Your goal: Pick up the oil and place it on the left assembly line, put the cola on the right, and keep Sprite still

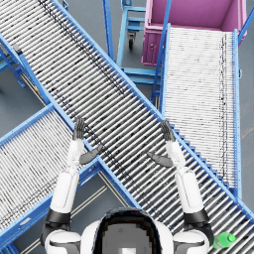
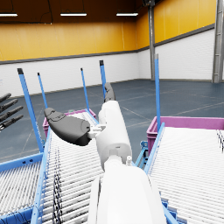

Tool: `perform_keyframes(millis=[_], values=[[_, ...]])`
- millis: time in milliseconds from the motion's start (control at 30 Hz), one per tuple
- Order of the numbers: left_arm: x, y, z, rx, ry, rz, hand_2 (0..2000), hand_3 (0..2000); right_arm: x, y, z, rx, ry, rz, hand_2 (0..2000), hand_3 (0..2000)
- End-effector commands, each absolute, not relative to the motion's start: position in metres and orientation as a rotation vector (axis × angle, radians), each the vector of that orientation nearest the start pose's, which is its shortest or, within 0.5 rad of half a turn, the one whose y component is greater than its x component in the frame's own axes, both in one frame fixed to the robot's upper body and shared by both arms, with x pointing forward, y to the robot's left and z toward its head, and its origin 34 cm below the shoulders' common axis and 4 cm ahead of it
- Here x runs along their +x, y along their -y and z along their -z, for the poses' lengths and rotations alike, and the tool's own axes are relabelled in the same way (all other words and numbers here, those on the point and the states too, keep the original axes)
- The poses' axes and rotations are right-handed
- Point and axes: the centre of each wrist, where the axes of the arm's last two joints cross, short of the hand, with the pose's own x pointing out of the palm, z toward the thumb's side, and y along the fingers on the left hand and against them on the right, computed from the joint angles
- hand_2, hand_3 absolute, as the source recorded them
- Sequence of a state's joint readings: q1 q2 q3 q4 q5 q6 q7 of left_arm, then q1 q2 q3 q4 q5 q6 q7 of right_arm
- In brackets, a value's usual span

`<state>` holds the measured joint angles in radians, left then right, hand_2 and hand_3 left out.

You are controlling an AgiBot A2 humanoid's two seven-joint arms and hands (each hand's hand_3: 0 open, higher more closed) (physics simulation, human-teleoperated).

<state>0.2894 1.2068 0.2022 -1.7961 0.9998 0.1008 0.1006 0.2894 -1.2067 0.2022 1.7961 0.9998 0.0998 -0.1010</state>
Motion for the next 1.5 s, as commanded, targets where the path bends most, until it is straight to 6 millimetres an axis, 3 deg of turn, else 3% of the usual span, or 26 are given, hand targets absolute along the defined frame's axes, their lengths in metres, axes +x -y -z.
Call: perform_keyframes(millis=[33,1500], values=[[0.2545,-0.2007,-0.2286,0.074,0.388,1.777,0,0,0.2545,0.2007,-0.2286,-0.134,0.376,-1.971,0,0],[0.2545,-0.2007,-0.2286,0.074,0.388,1.777,0,0,0.2545,0.2007,-0.2286,-0.134,0.376,-1.971,0,0]])
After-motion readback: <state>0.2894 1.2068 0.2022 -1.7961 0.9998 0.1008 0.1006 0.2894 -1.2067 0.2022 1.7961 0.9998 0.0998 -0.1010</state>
